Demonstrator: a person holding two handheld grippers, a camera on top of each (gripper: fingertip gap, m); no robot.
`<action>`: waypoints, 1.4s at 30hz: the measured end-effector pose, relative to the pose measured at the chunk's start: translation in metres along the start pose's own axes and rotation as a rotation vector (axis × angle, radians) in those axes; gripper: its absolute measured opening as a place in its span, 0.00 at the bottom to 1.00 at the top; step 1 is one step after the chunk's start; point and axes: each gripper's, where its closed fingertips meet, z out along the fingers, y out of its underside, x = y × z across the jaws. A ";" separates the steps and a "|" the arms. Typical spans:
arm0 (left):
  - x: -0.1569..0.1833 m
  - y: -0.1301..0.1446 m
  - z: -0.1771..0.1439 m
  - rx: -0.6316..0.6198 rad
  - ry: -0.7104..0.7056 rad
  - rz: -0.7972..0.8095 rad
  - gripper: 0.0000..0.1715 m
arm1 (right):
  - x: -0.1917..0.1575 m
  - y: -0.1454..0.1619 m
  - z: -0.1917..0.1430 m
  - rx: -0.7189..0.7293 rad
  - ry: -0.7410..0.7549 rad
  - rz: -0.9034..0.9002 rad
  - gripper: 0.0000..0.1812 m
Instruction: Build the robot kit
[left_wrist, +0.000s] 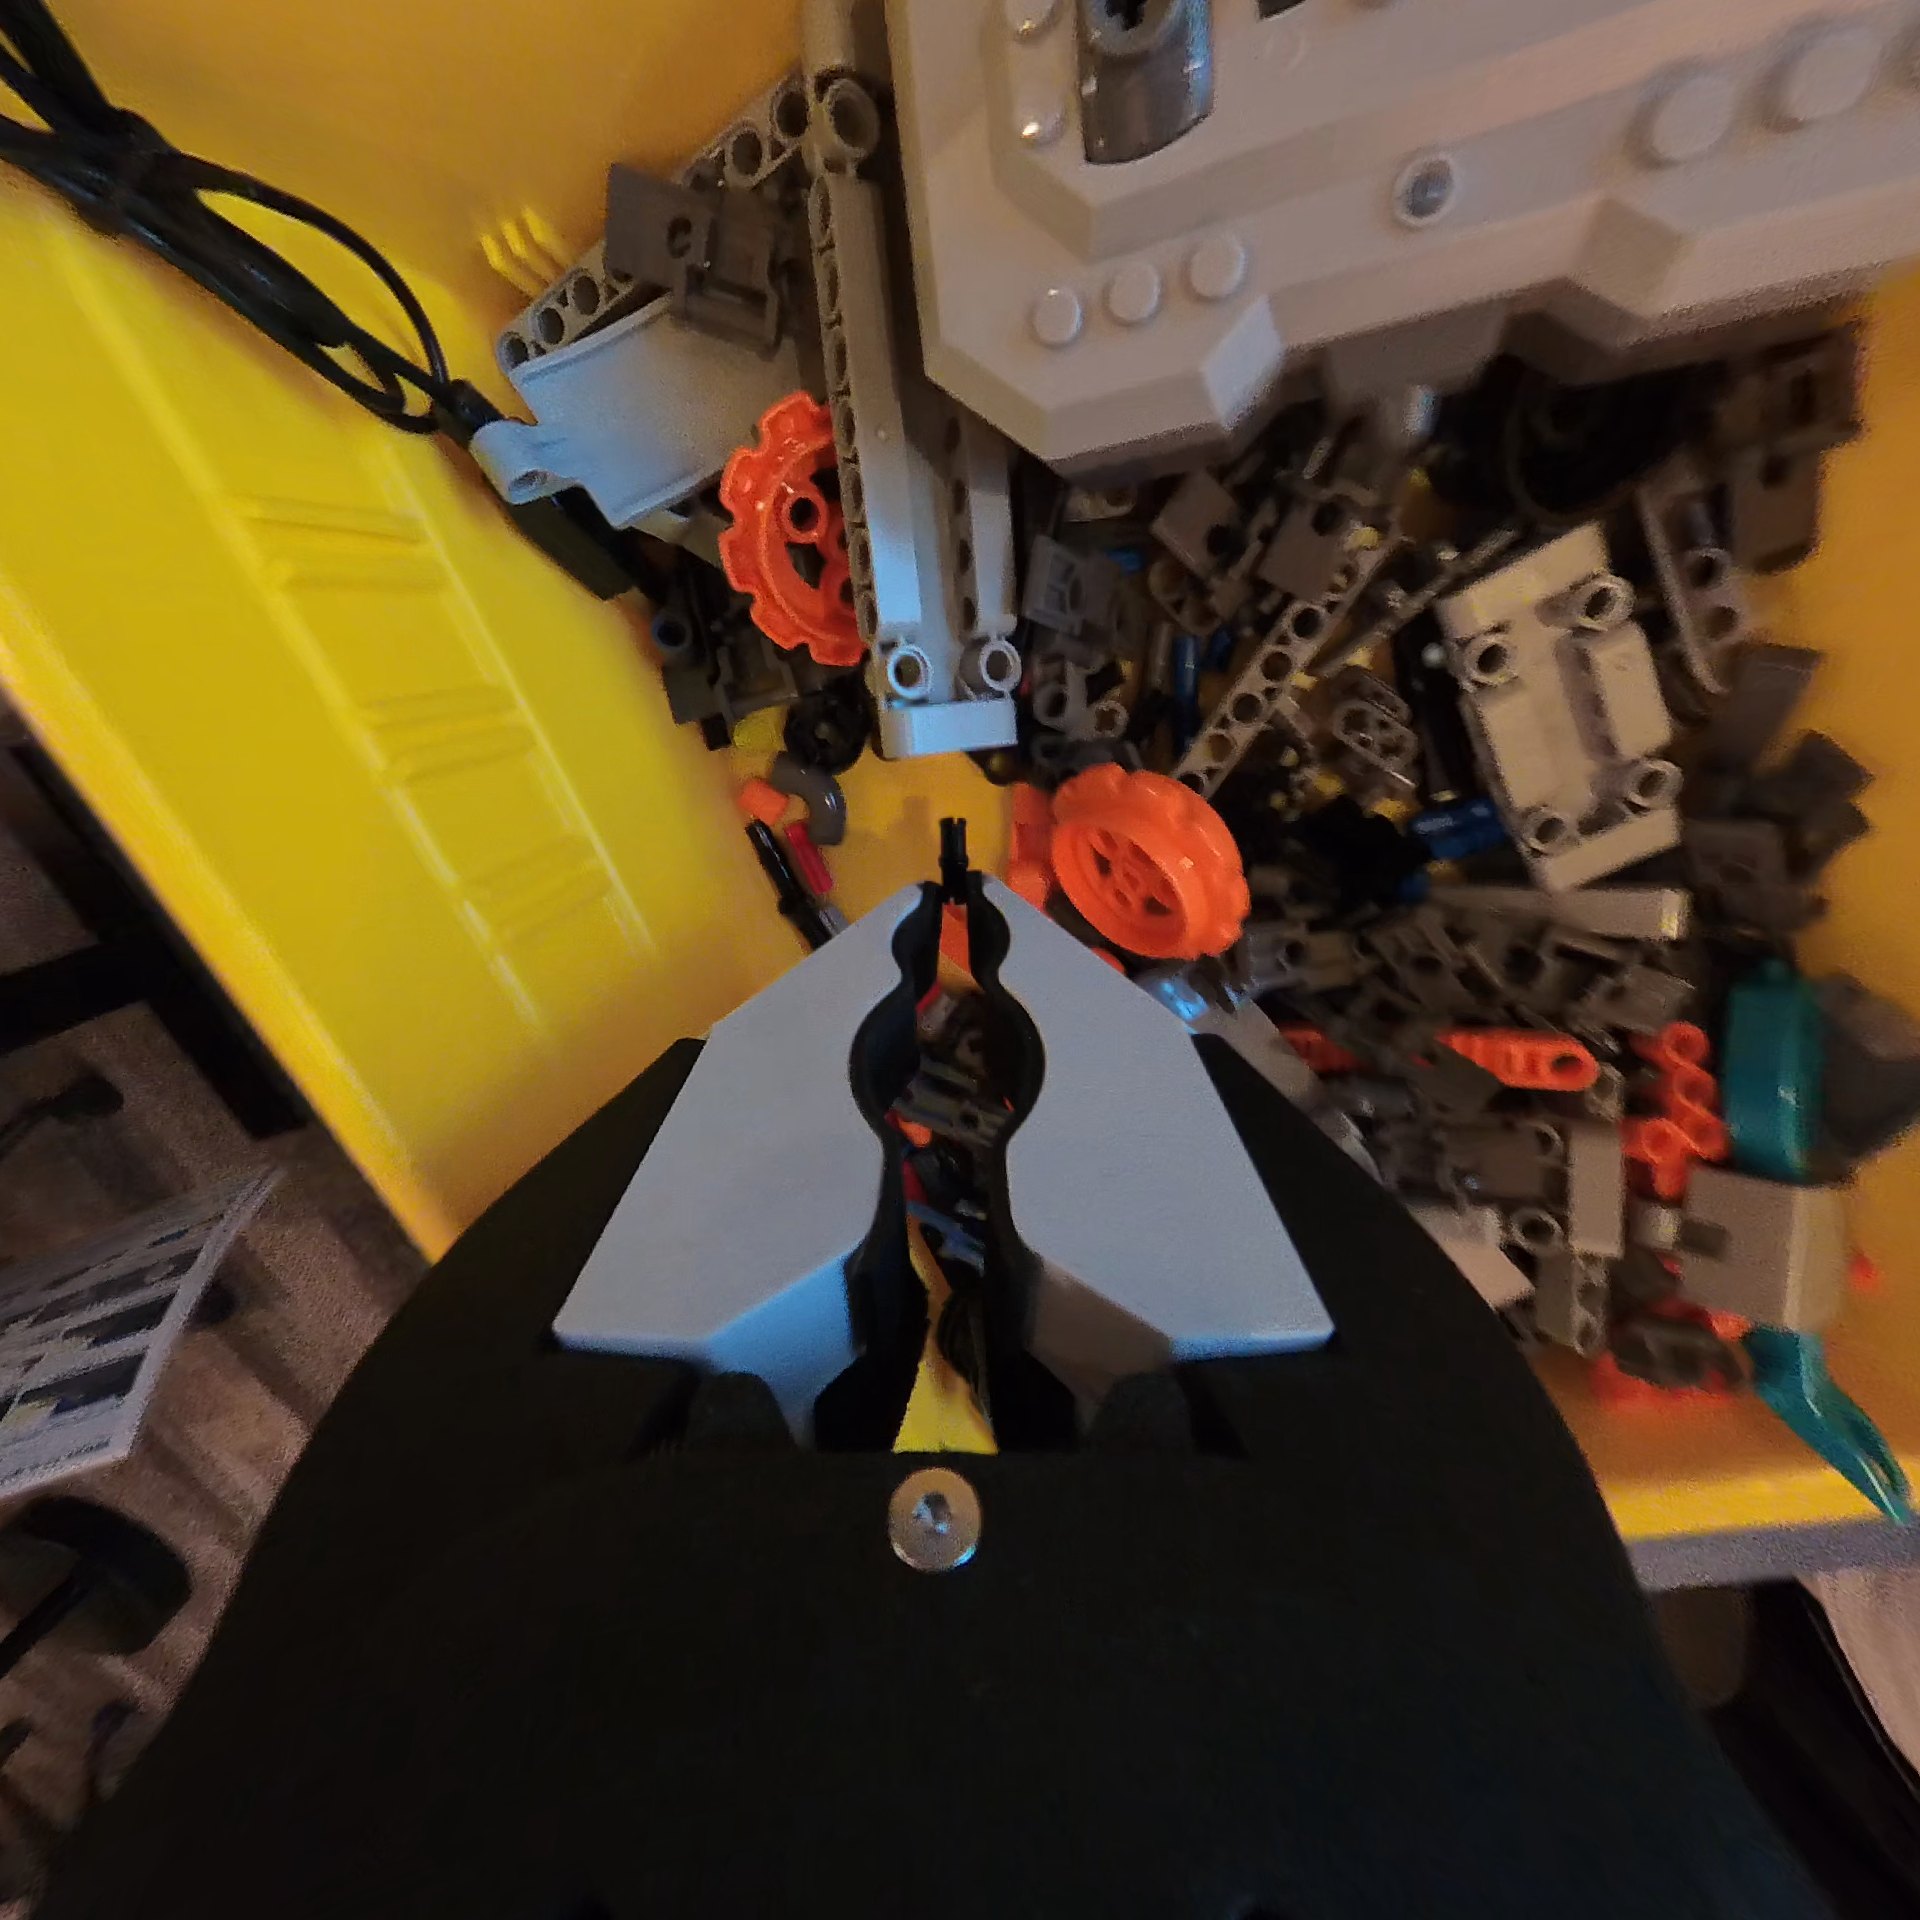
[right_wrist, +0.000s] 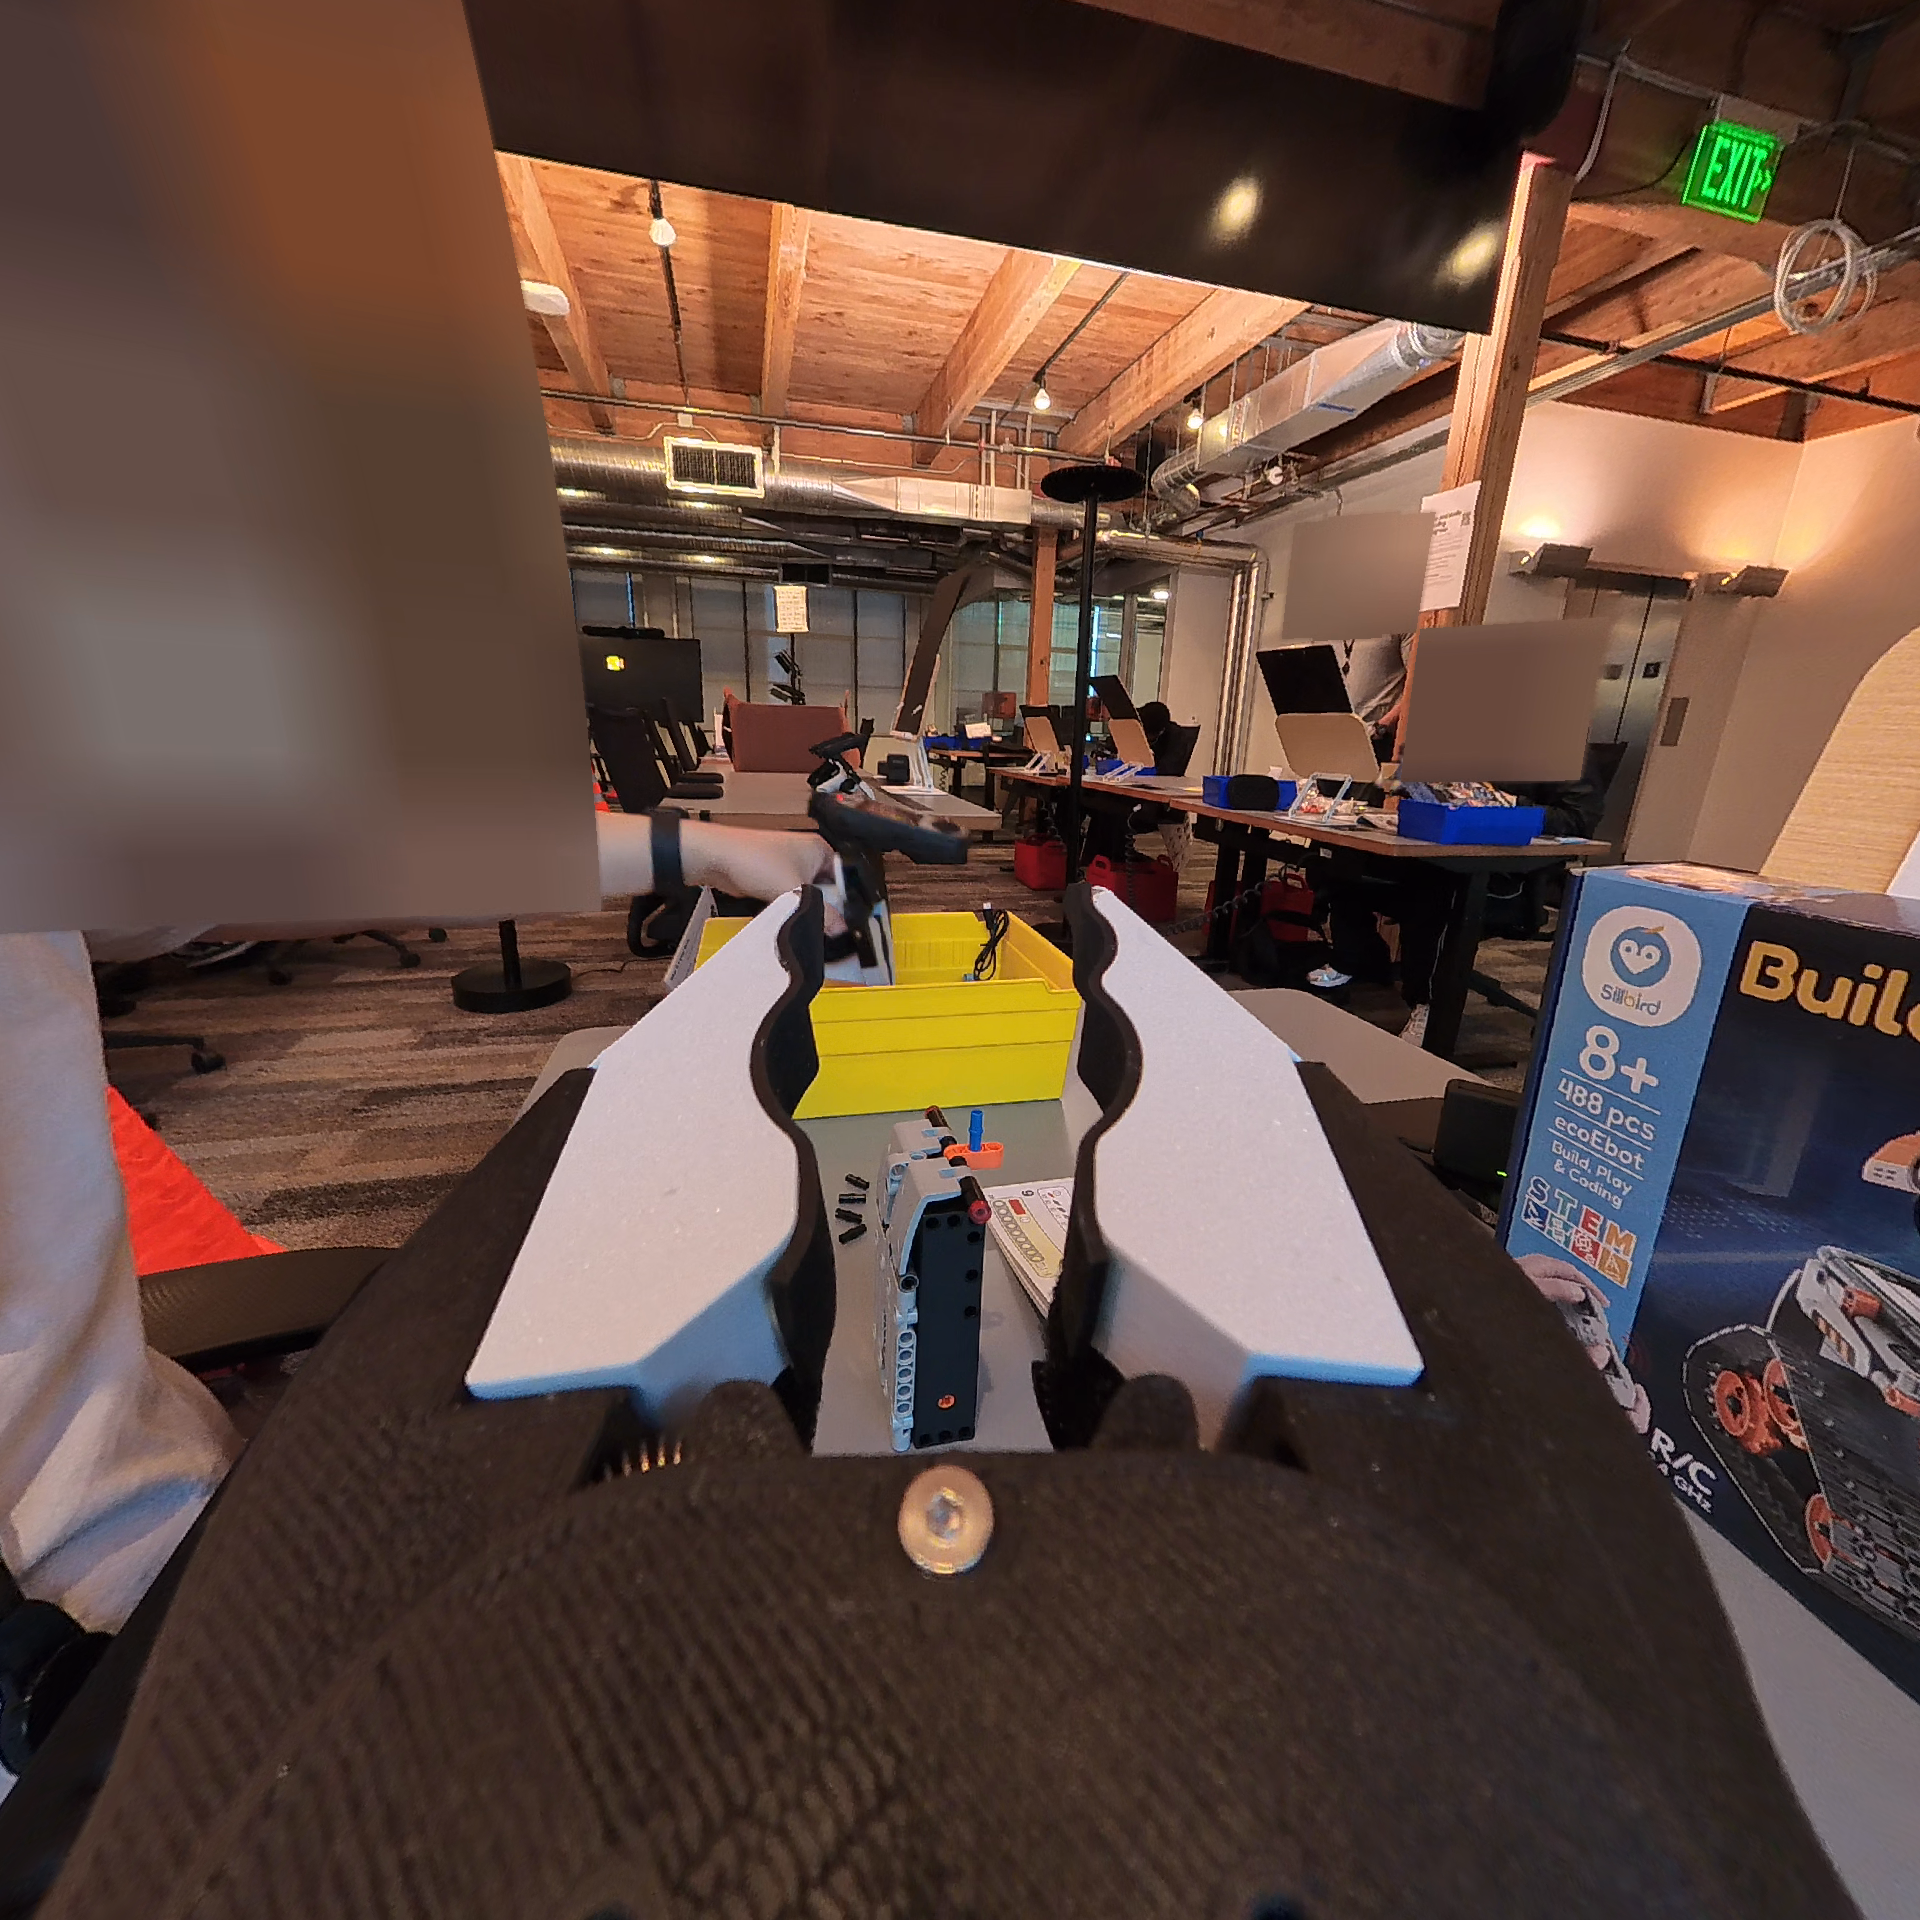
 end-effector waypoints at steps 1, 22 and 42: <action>0.003 0.000 -0.007 0.020 0.012 0.006 0.02 | 0.000 0.000 0.000 0.000 0.000 0.000 0.26; 0.220 -0.032 -0.060 0.074 -0.095 0.386 0.01 | -0.002 -0.002 0.000 0.007 -0.006 -0.003 0.26; 0.214 -0.034 0.004 -0.122 -0.009 0.430 0.01 | -0.004 -0.008 -0.003 0.027 -0.012 -0.002 0.26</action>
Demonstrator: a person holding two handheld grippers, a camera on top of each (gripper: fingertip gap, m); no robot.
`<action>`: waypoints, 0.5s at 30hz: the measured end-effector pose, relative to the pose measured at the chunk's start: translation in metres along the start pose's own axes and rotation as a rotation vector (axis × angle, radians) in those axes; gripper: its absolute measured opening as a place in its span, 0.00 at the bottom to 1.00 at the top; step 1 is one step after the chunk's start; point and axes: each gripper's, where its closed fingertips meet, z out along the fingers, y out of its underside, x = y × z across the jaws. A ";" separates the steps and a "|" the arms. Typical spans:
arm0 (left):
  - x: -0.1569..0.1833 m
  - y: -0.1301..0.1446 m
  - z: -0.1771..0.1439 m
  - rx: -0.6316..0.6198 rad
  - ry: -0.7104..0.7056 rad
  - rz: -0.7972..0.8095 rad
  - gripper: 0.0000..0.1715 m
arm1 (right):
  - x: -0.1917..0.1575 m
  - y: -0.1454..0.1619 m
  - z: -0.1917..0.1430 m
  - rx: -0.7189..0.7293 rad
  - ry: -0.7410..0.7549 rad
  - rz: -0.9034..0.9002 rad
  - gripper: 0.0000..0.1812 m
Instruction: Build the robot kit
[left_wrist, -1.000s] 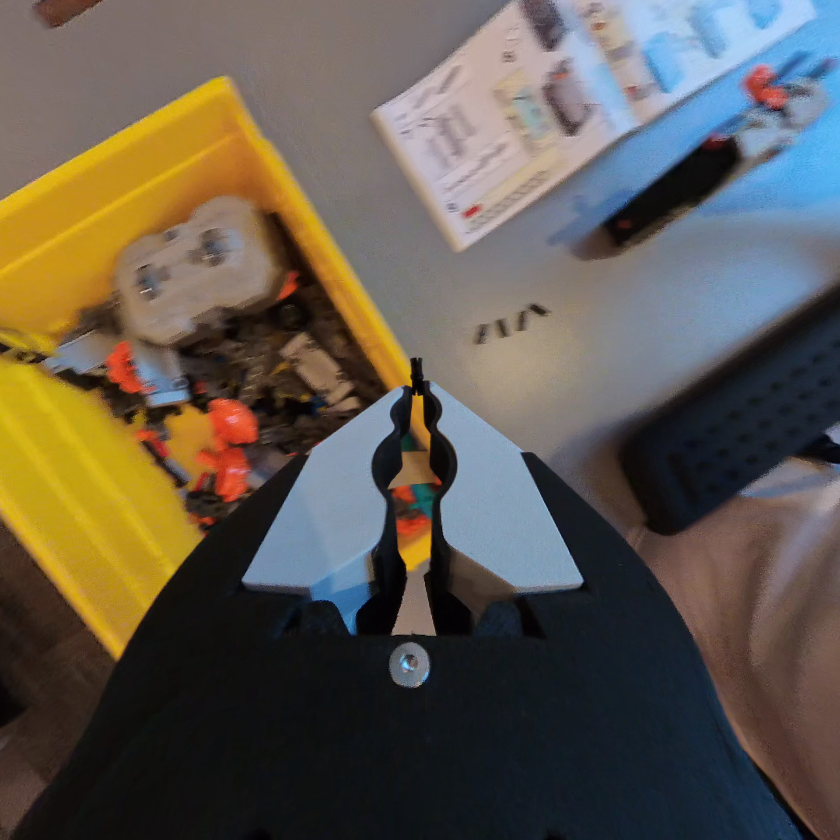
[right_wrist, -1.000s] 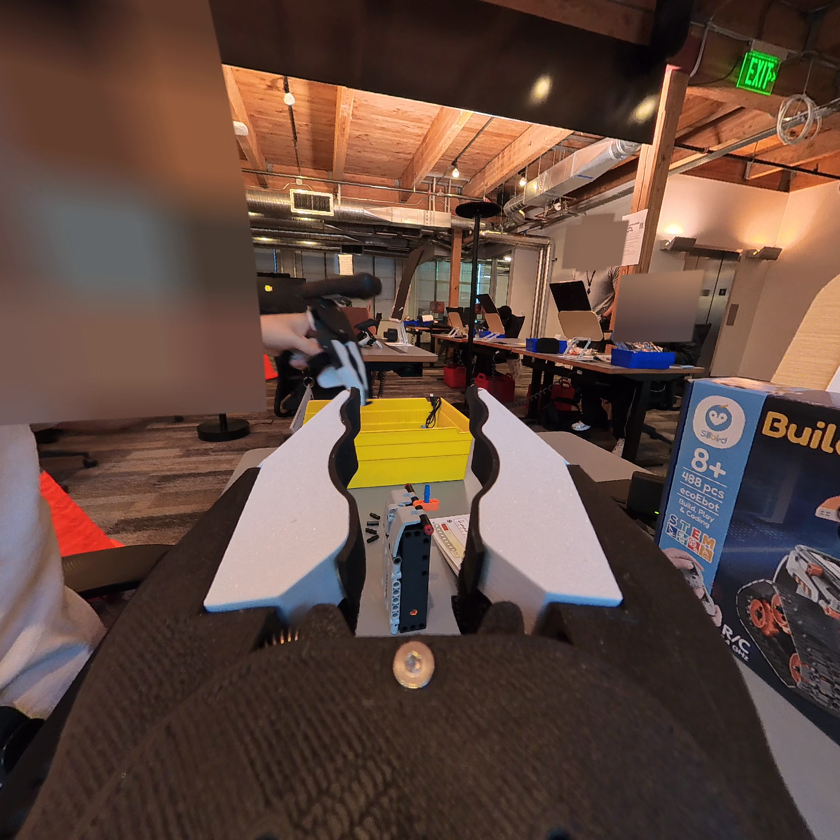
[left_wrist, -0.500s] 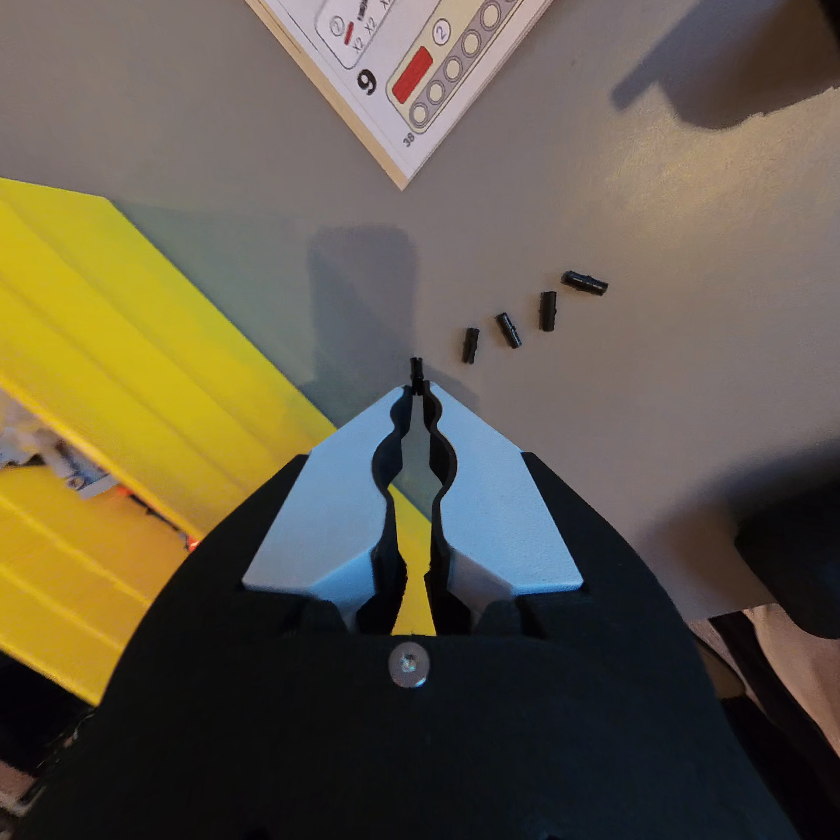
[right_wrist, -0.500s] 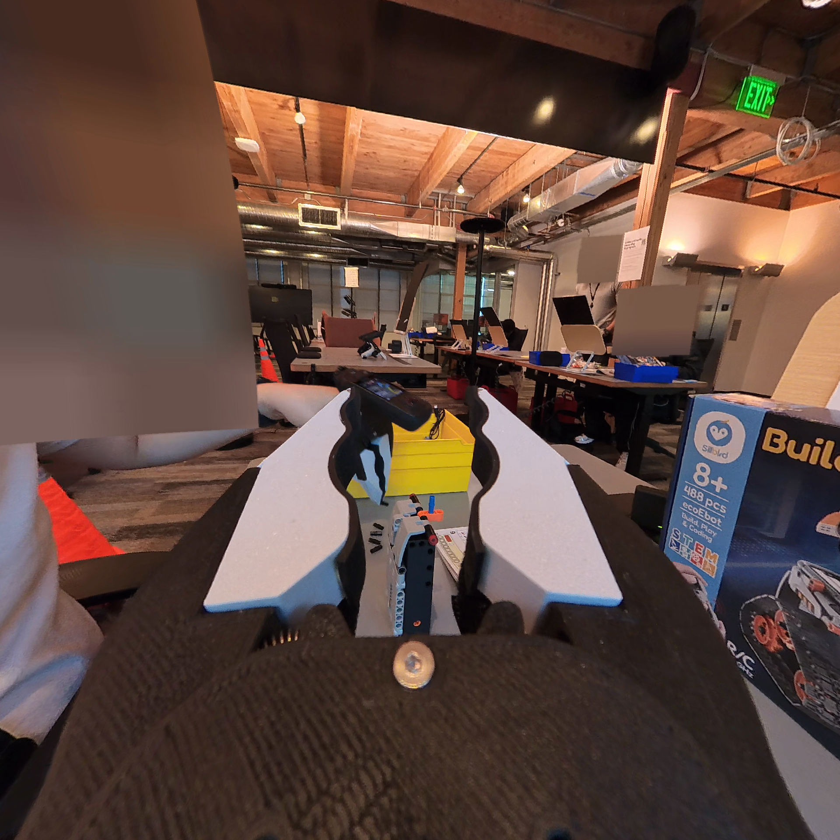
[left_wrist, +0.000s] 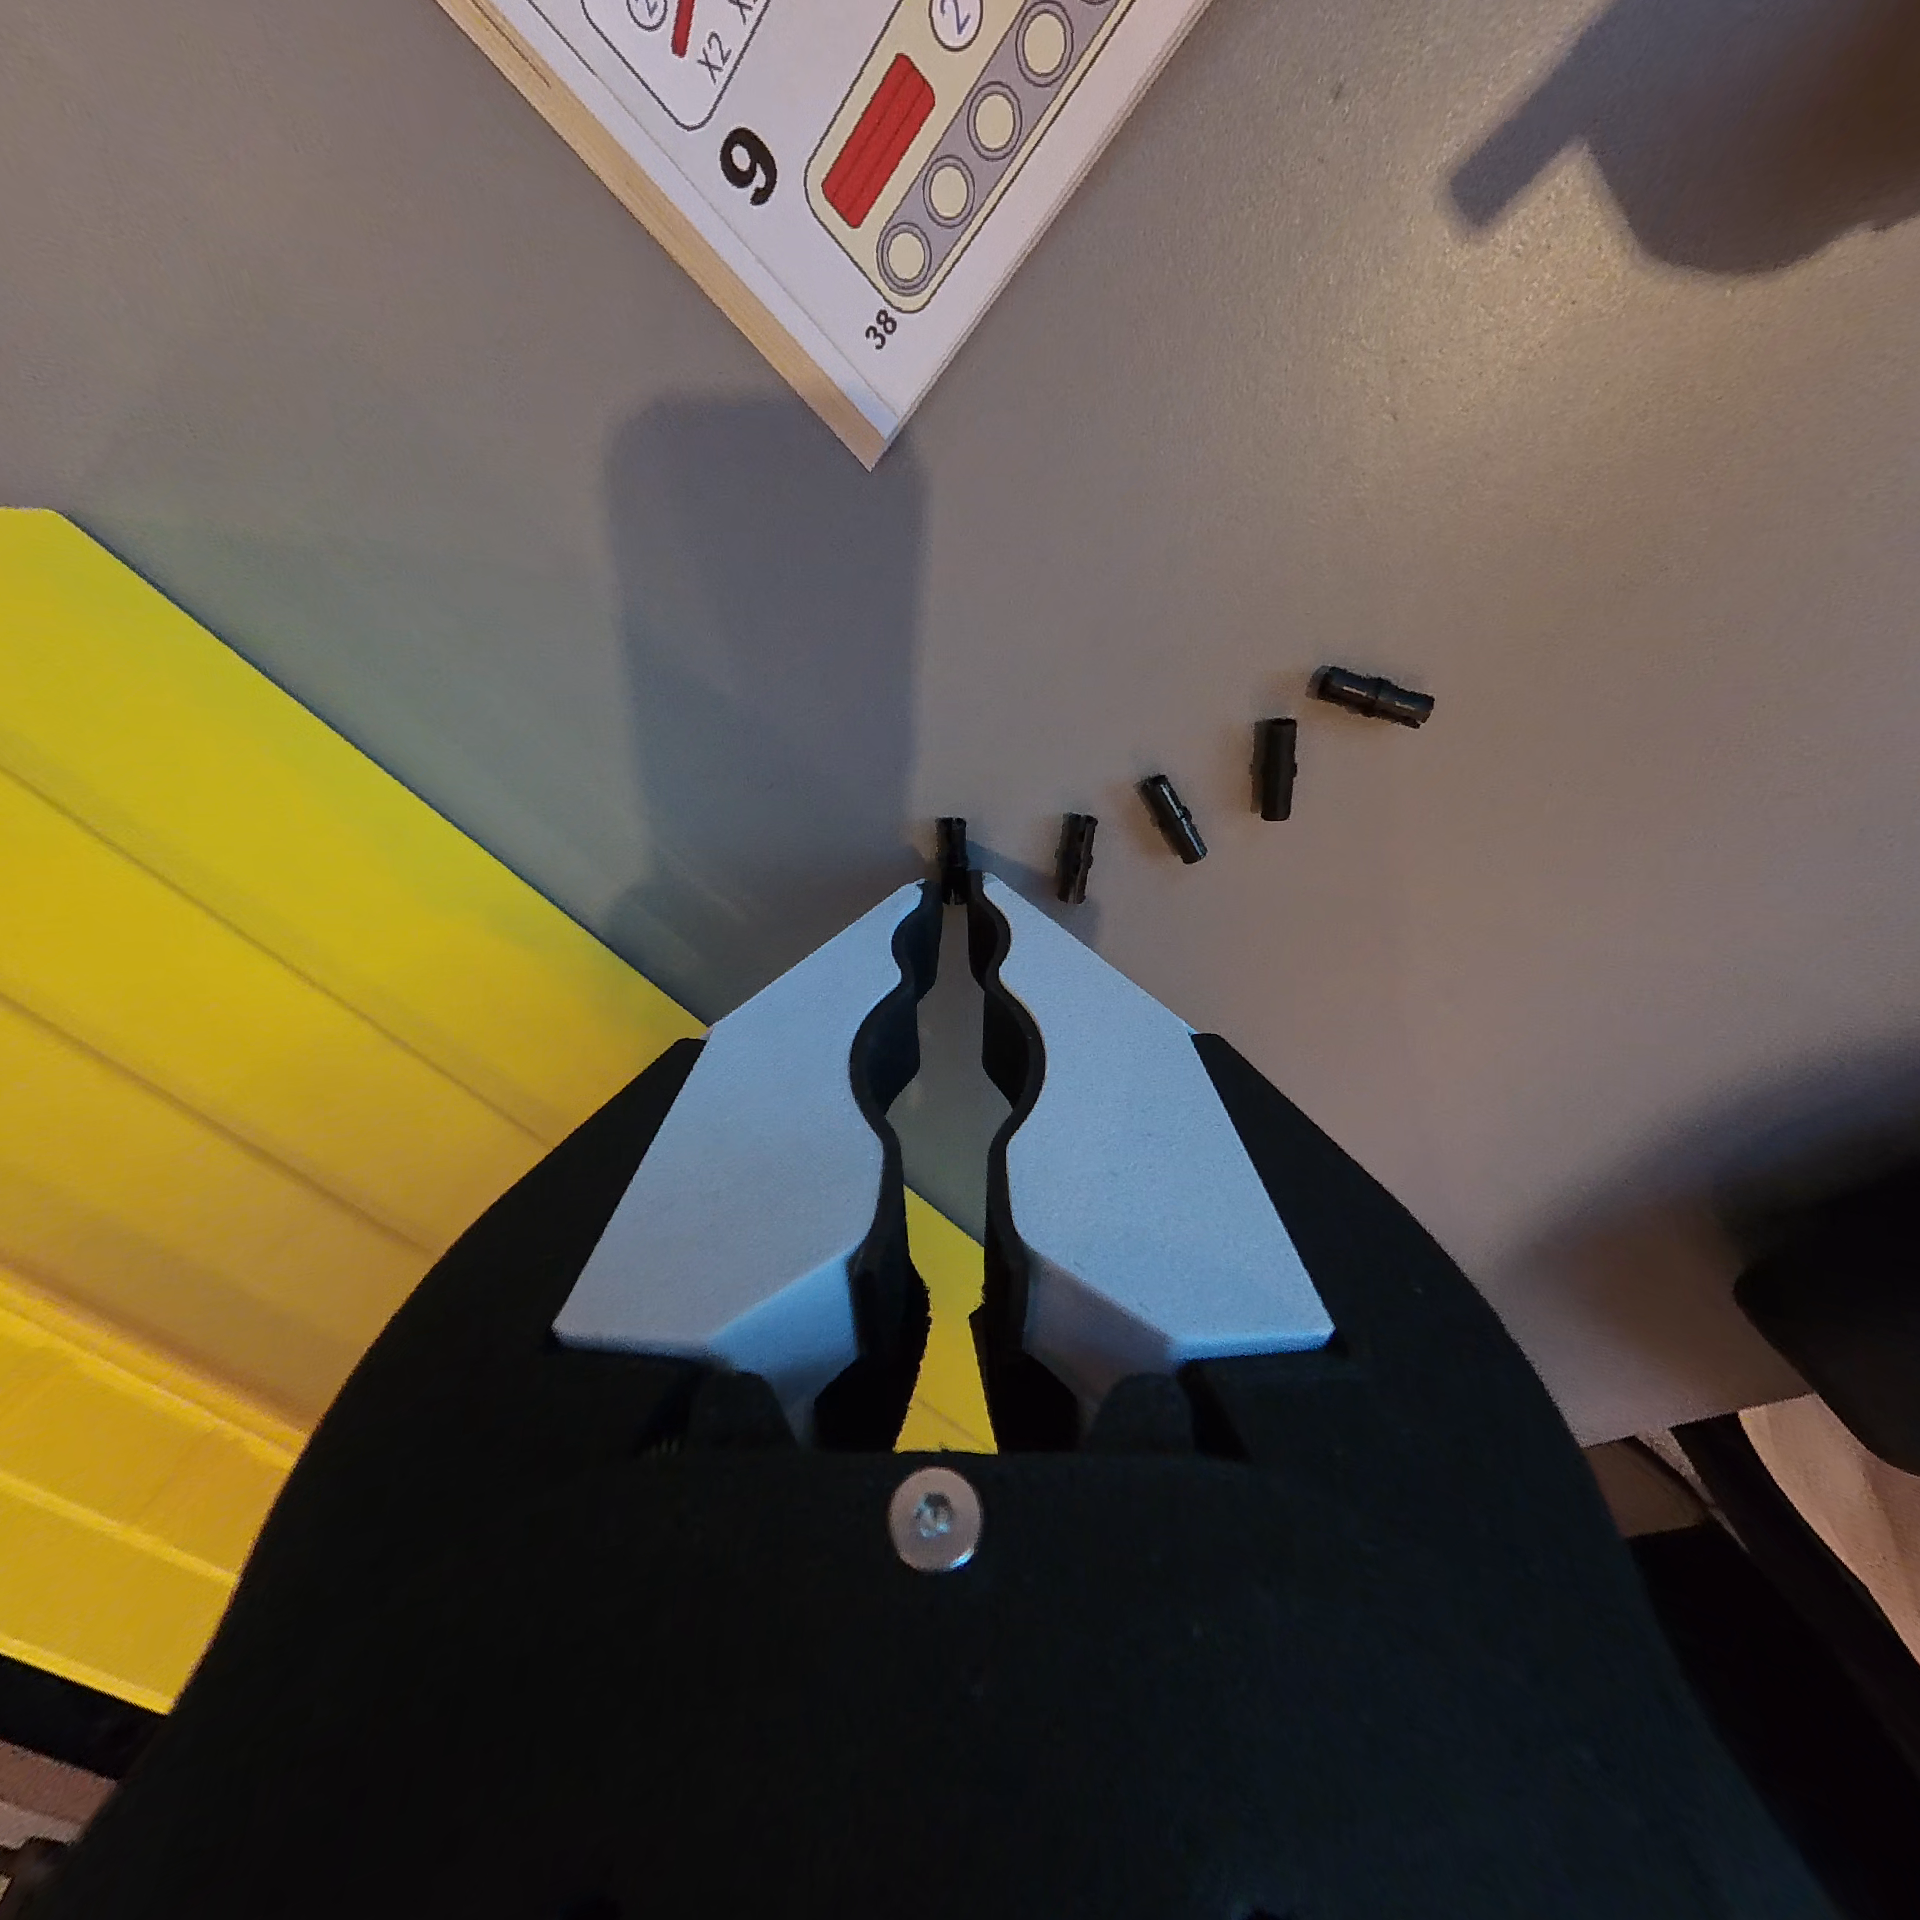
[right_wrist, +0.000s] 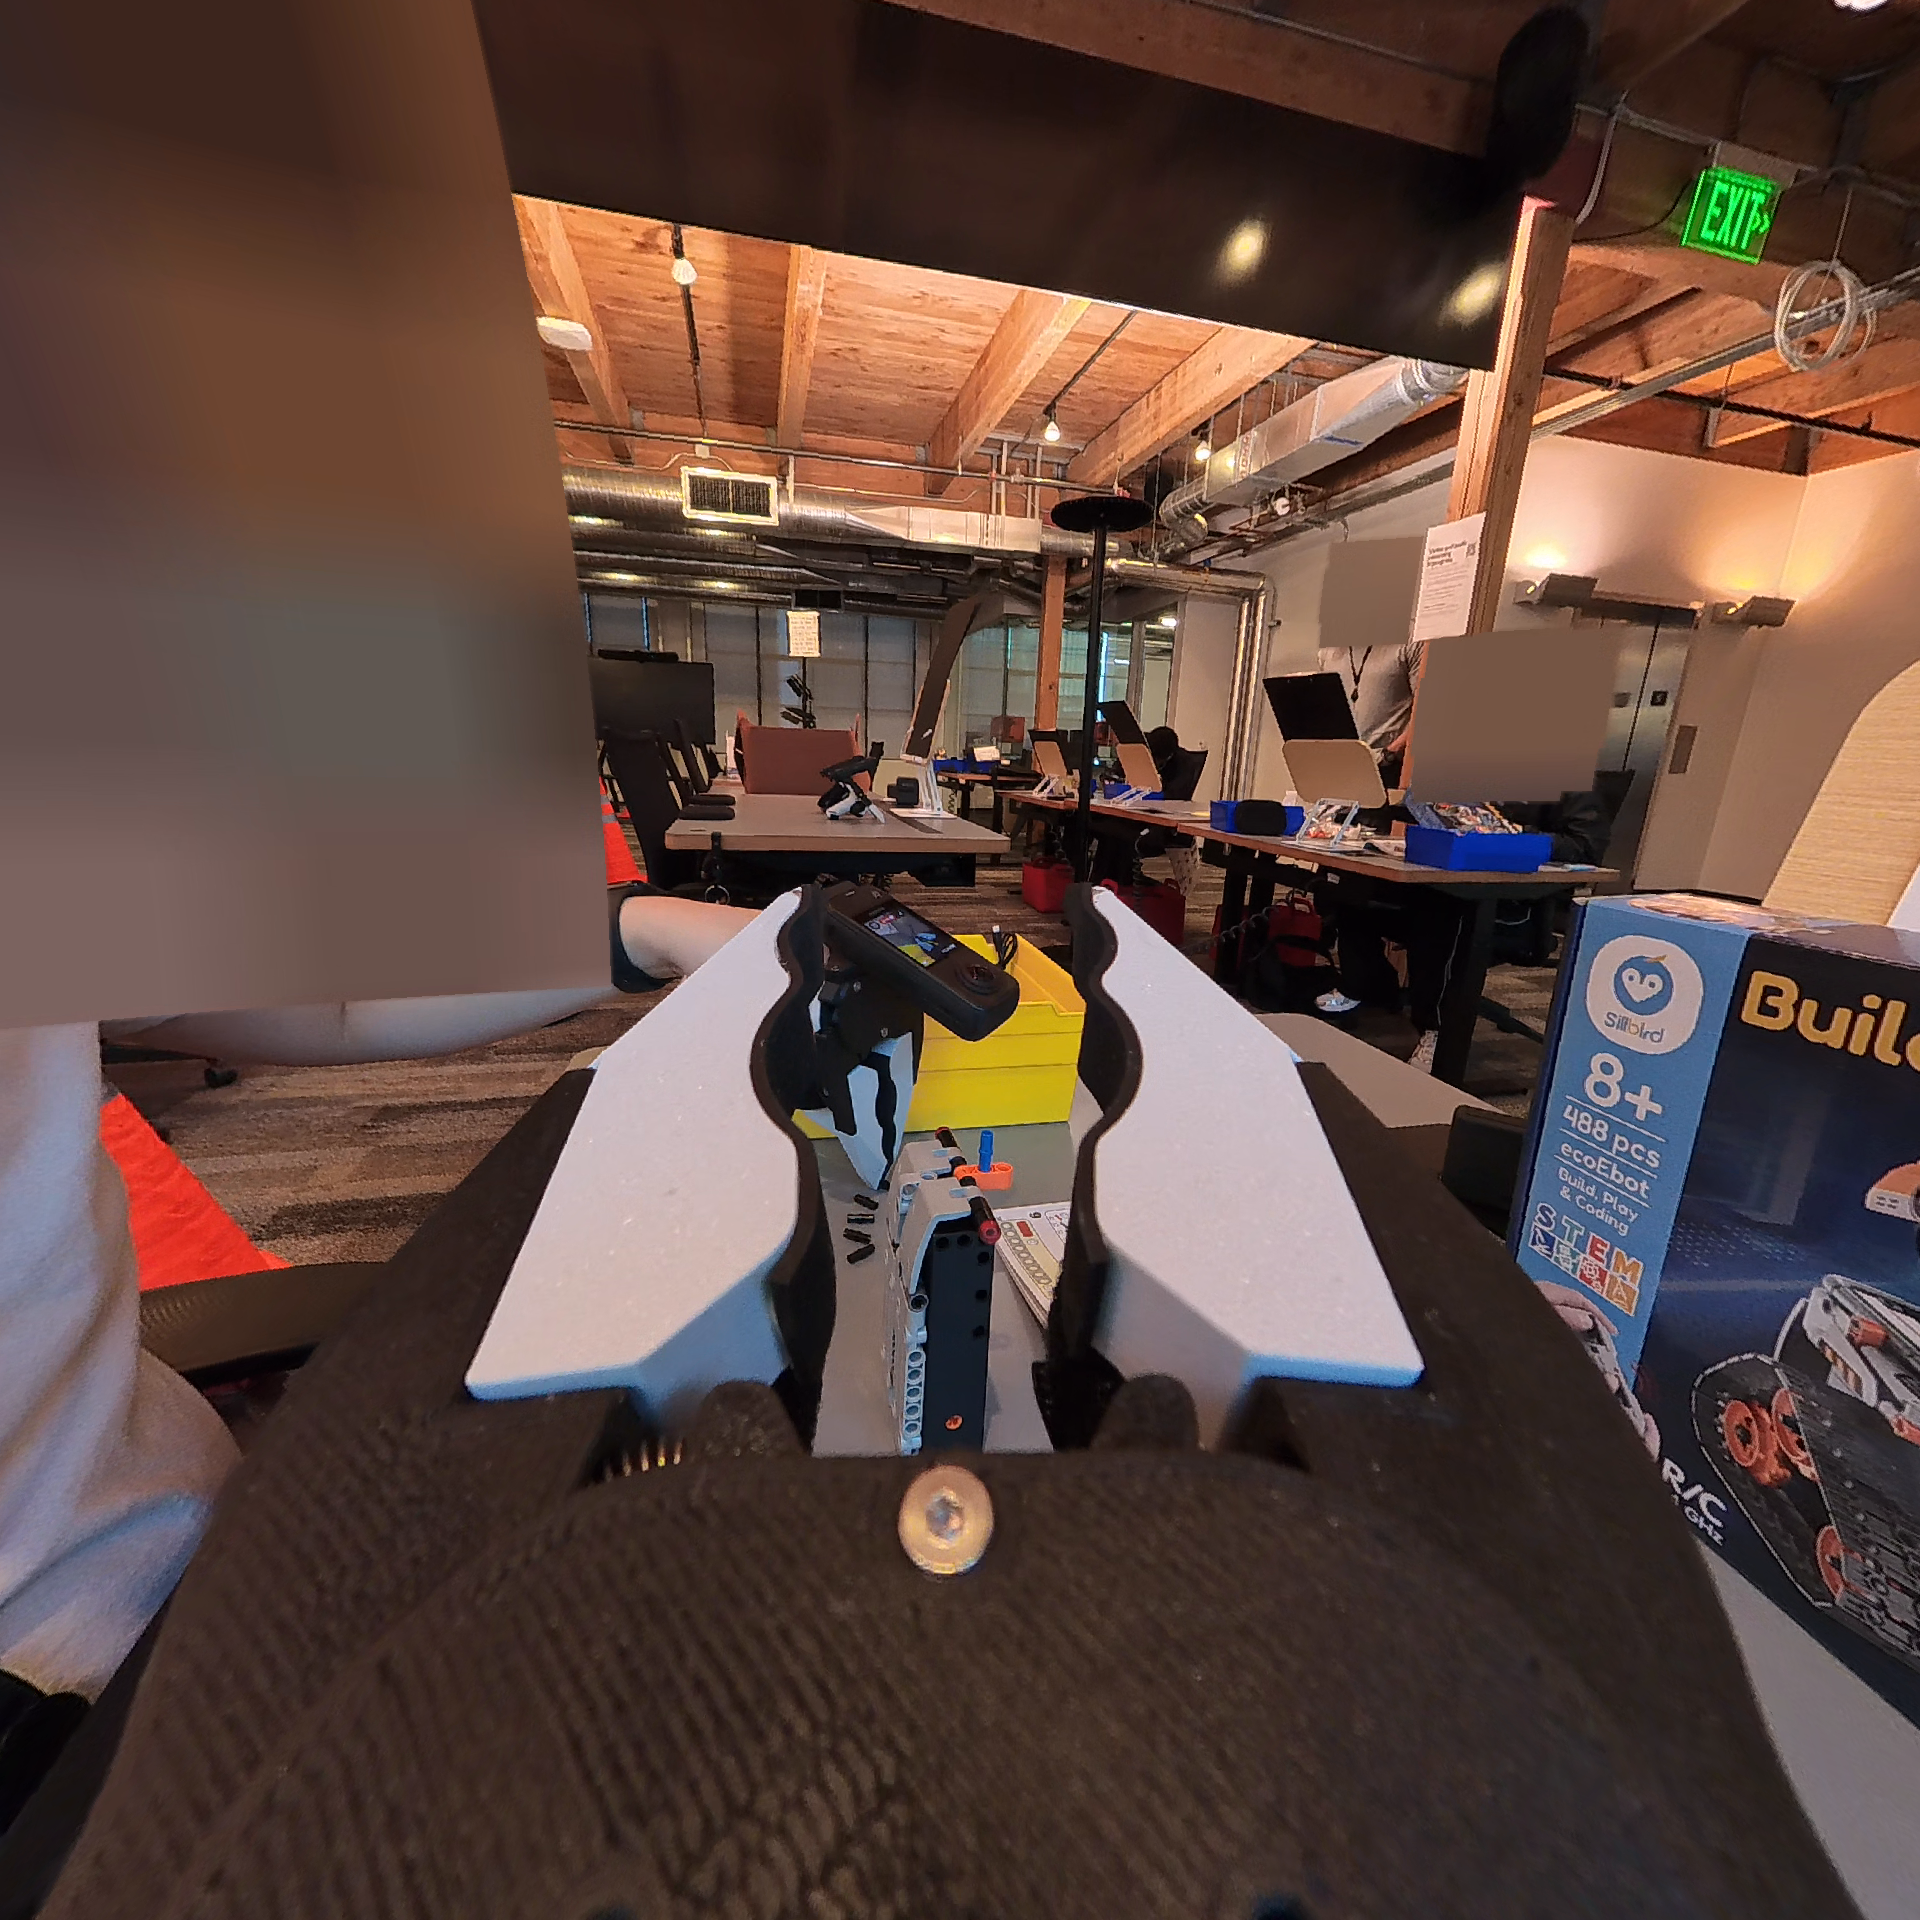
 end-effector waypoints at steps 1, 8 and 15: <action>0.000 0.000 0.000 -0.001 0.000 0.002 0.01 | 0.000 0.000 0.000 -0.001 0.000 0.000 0.26; 0.001 -0.001 0.000 -0.003 0.002 0.008 0.02 | 0.001 0.000 -0.001 -0.001 0.000 0.006 0.26; 0.000 -0.006 -0.012 0.062 0.030 -0.047 0.08 | 0.001 0.001 -0.001 -0.003 0.002 0.003 0.26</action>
